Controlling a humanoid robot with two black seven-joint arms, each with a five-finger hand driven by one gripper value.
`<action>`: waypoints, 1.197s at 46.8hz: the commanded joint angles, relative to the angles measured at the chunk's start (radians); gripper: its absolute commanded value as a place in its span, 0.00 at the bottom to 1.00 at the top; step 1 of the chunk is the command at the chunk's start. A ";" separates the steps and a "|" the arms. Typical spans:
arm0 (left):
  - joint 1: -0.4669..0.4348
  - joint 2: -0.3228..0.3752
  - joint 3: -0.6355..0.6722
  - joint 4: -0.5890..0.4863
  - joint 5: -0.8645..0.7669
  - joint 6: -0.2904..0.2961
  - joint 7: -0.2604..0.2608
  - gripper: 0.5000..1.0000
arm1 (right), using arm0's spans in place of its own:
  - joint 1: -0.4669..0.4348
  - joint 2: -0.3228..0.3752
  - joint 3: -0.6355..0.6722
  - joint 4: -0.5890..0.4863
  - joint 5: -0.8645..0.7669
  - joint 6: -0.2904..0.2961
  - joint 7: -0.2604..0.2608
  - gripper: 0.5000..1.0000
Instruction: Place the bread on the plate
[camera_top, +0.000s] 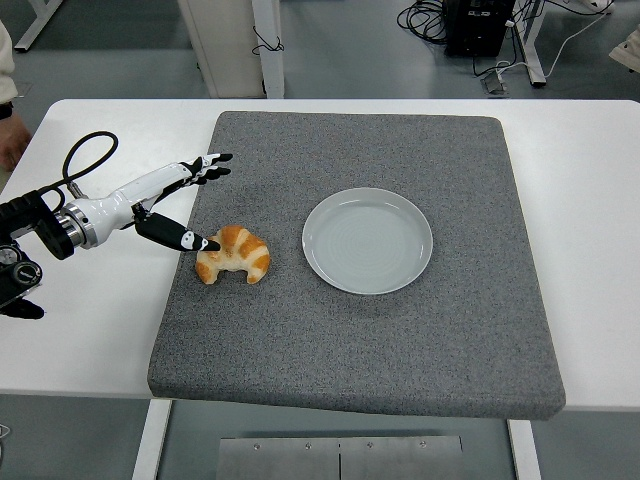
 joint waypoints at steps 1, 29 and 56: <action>0.004 -0.014 0.001 0.006 0.030 0.012 -0.001 0.89 | 0.000 0.000 -0.001 0.000 0.000 -0.001 0.000 1.00; 0.061 -0.054 0.001 0.040 0.167 0.036 -0.002 0.89 | 0.000 0.000 0.000 0.000 0.000 0.001 0.000 1.00; 0.065 -0.126 0.003 0.107 0.176 0.050 -0.021 0.89 | 0.000 0.000 0.000 0.000 0.000 -0.001 0.000 1.00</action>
